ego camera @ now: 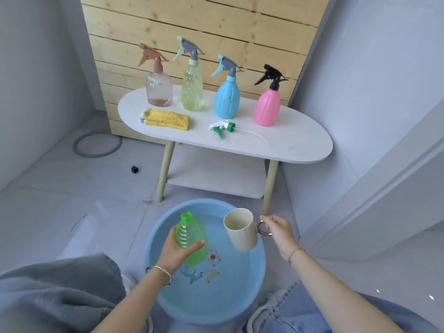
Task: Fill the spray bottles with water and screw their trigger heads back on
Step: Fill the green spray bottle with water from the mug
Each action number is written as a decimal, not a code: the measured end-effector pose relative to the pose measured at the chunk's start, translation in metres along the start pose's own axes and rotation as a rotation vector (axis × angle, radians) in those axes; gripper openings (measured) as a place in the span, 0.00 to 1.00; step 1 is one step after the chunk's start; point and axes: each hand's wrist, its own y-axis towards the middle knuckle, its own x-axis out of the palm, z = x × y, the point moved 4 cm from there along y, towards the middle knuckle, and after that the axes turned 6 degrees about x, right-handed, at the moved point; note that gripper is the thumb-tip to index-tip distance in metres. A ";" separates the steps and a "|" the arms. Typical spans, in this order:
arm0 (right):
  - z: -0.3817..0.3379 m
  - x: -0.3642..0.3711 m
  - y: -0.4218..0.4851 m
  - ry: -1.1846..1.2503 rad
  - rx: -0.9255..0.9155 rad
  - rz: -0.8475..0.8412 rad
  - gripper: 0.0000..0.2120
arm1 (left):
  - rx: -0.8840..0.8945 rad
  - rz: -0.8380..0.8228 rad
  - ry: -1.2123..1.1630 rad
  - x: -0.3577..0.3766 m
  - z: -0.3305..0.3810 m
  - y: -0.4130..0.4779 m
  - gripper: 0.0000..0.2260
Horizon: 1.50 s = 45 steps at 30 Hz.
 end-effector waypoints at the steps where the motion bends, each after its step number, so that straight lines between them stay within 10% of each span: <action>1: 0.016 0.014 0.002 -0.042 0.011 -0.021 0.15 | -0.008 0.004 0.014 -0.003 -0.009 0.000 0.35; 14: 0.109 0.090 0.021 -0.816 -0.206 -0.104 0.19 | 0.046 0.100 0.127 -0.027 -0.041 0.022 0.27; 22: 0.123 0.111 0.025 -0.882 -0.206 -0.193 0.15 | 0.044 0.105 0.114 -0.025 -0.049 0.032 0.27; 33: 0.108 0.092 0.017 -0.143 0.132 -0.120 0.13 | 0.066 0.149 0.076 -0.029 -0.041 0.030 0.26; 41: 0.031 0.059 0.010 0.175 0.095 -0.081 0.22 | 0.133 0.142 0.051 -0.025 -0.011 0.027 0.25; 45: -0.023 0.035 -0.002 0.291 -0.014 -0.170 0.09 | 0.206 0.094 0.043 -0.019 0.013 0.023 0.25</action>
